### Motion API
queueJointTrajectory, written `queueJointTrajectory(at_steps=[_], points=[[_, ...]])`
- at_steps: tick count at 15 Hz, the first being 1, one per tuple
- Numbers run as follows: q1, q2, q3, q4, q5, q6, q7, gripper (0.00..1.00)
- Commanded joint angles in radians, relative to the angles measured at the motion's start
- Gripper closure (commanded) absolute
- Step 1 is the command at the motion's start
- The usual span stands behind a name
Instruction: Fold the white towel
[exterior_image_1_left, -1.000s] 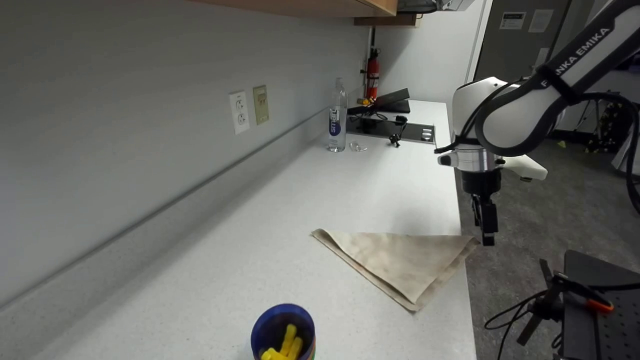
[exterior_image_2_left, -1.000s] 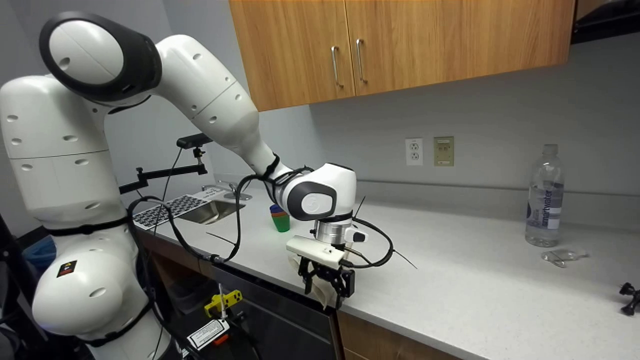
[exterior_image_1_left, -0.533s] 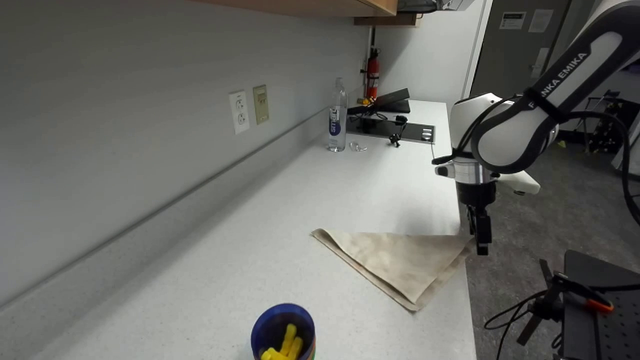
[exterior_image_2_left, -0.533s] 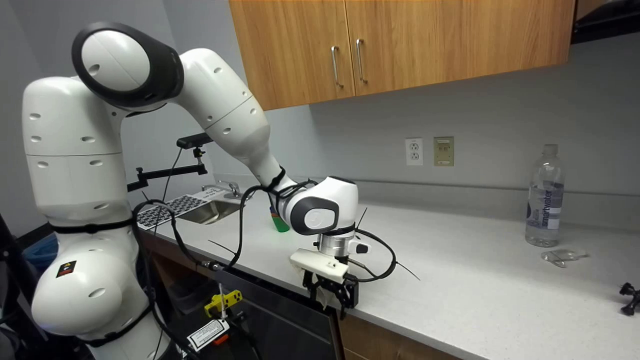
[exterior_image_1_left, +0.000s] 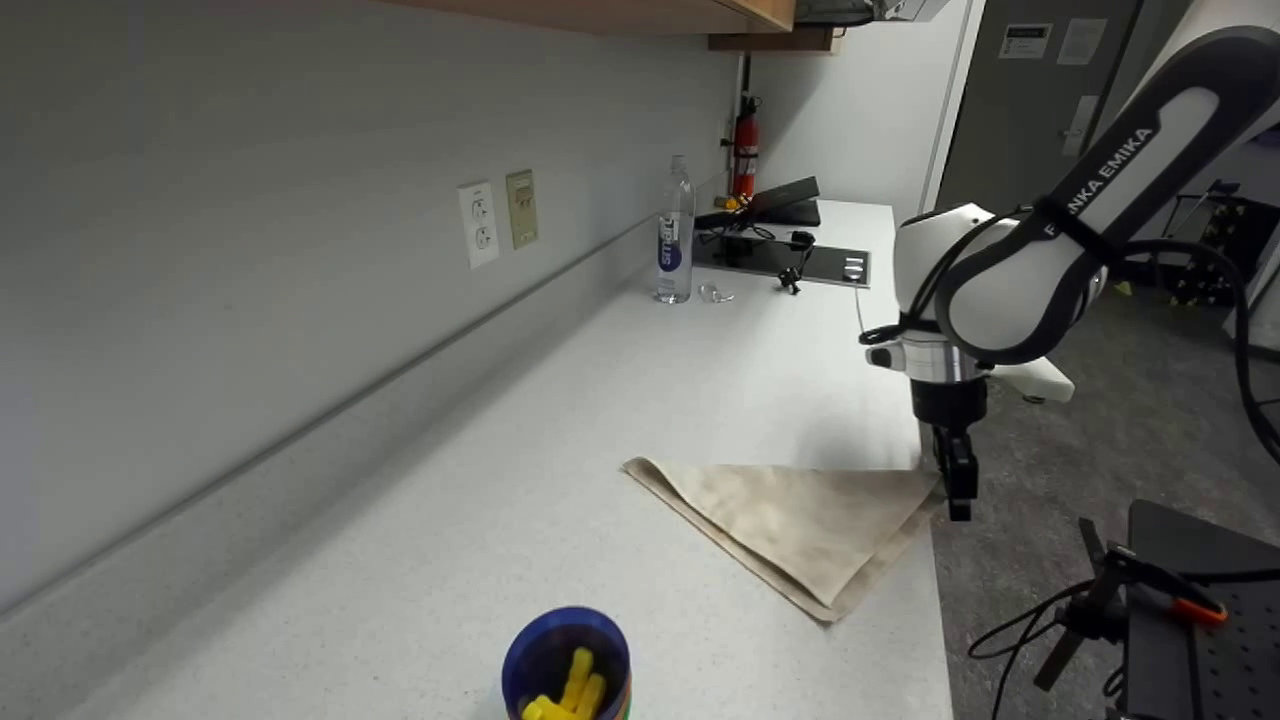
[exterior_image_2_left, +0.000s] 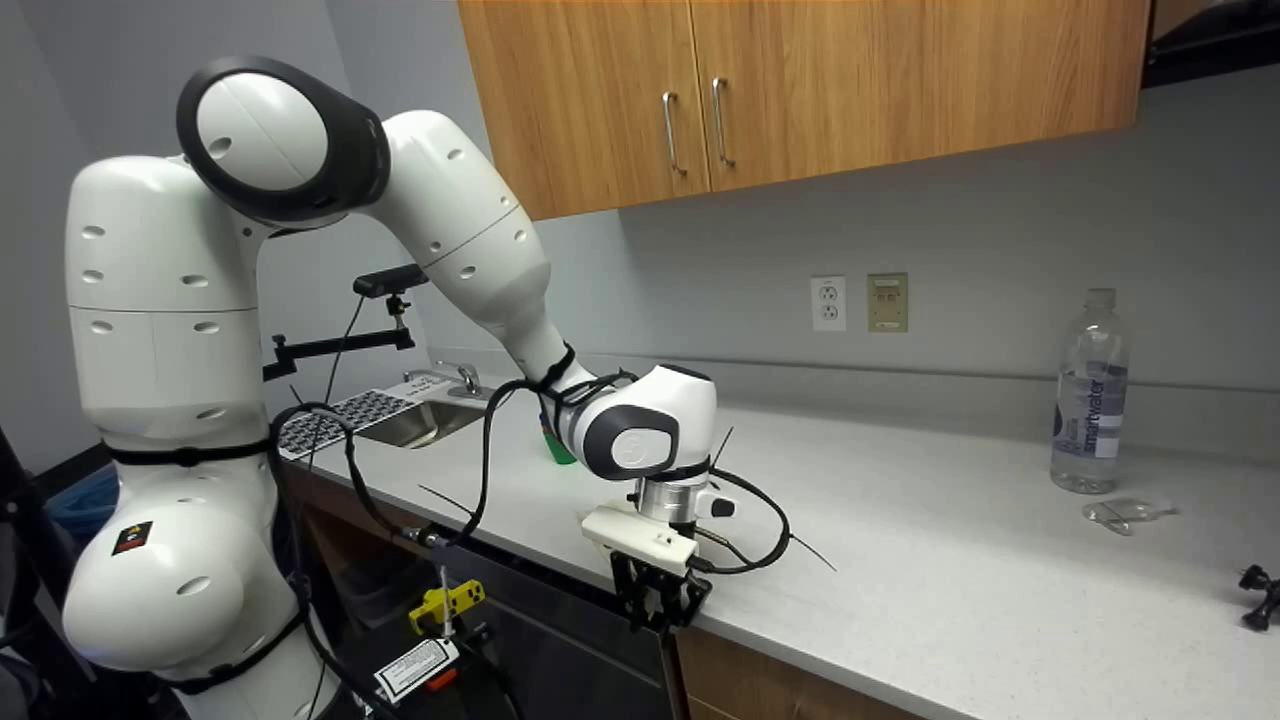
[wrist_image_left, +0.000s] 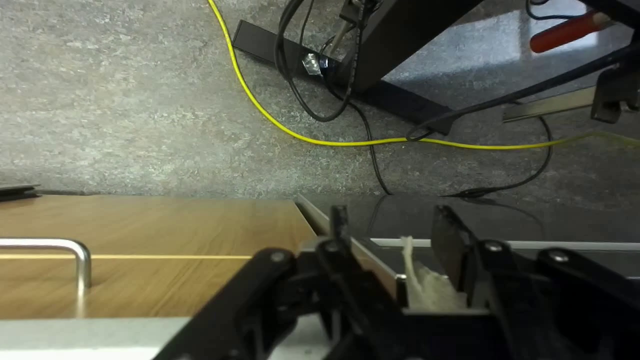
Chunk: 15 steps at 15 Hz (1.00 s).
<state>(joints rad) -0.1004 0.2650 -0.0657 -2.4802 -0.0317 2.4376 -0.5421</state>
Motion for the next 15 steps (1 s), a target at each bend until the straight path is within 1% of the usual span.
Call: queueJointTrajectory(at_steps=[1,2,3,4,5,6,7,8,9,11,12,15], points=[[-0.017,0.018,0.023,0.023,-0.026,0.022,-0.010,0.57],[-0.014,0.018,0.027,0.026,-0.029,0.023,-0.007,0.36],[-0.011,0.019,0.030,0.031,-0.035,0.021,-0.005,0.35],[-0.007,0.022,0.030,0.034,-0.046,0.024,0.002,0.40],[-0.005,0.027,0.031,0.039,-0.057,0.022,0.007,0.70],[-0.006,0.029,0.033,0.043,-0.064,0.020,0.007,0.66],[-0.007,0.029,0.035,0.043,-0.066,0.022,0.008,0.67],[-0.008,0.026,0.035,0.042,-0.072,0.023,0.010,0.73],[-0.009,0.022,0.034,0.041,-0.075,0.024,0.013,0.82],[-0.010,0.017,0.030,0.037,-0.078,0.029,0.021,0.97],[-0.007,0.014,0.026,0.033,-0.087,0.032,0.031,1.00],[-0.002,-0.003,0.016,0.016,-0.115,0.020,0.065,1.00]])
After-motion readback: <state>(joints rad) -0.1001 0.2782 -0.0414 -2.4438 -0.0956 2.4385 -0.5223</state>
